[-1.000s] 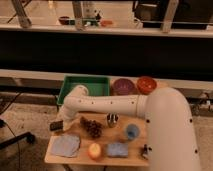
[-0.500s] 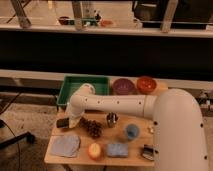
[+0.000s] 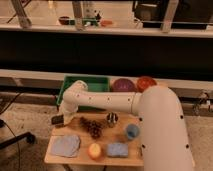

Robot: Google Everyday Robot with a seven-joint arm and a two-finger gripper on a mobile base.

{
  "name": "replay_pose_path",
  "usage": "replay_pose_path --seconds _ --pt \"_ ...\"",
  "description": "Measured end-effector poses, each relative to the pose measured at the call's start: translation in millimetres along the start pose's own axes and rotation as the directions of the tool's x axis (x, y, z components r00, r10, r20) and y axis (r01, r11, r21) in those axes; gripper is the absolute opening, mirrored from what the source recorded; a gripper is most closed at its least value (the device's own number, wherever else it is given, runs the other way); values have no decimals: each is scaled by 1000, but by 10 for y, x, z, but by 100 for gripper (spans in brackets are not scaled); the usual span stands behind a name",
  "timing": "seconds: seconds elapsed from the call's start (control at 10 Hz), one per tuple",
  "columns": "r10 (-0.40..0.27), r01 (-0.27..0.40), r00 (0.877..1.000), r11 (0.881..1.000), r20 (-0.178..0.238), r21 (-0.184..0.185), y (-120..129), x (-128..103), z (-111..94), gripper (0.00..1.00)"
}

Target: Wipe table surface with eraser

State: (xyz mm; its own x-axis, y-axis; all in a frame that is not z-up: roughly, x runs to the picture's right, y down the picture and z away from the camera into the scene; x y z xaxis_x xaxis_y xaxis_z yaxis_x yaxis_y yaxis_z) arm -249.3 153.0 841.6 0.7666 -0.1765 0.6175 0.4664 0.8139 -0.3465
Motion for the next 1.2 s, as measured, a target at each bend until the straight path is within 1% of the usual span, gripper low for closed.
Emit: replay_pose_path --seconds 0.2,0.3,0.6,0.8,1.0,1.1,1.2 --pt "-14 14 1000 1000 8 2 -49 -62 5 3" --pt "-21 21 1000 1000 13 1 -23 -102 -4 3" --pt "-22 23 999 1000 29 -5 246 -218 -95 3" --pt "-20 21 999 1000 42 -21 490 -307 -142 3" --pt "-6 7 999 1000 38 -26 626 -255 -197 3" --pt "11 -11 1000 1000 25 -20 645 -141 -256 3" --pt "20 -20 1000 1000 17 -16 629 -78 -284 3"
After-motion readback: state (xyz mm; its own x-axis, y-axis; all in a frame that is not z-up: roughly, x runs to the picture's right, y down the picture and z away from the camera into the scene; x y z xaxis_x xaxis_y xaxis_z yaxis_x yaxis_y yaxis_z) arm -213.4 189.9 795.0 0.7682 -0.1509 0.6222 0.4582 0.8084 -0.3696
